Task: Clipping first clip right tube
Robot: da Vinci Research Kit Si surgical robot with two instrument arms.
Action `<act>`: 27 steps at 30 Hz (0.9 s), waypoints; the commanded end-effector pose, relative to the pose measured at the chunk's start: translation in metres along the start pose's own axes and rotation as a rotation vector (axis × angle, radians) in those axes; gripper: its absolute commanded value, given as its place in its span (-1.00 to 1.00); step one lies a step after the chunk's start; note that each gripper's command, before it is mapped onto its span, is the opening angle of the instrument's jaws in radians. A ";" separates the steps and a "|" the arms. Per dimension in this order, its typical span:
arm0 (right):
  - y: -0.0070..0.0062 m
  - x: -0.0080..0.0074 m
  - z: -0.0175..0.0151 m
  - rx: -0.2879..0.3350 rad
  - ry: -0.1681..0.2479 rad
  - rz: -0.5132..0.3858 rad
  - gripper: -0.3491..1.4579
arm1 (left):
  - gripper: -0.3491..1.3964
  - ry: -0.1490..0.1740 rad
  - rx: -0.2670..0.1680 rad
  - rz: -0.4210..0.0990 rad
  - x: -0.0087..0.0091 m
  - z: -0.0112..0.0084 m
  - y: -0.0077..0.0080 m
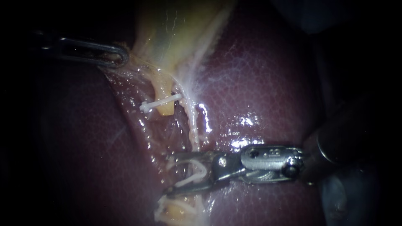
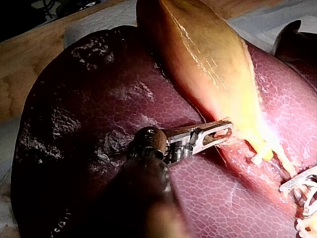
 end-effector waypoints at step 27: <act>-0.0017 0.0034 -0.0083 0.036 0.028 0.084 -0.07 | -1.00 0.001 0.002 0.000 0.0000 -0.0004 0.0001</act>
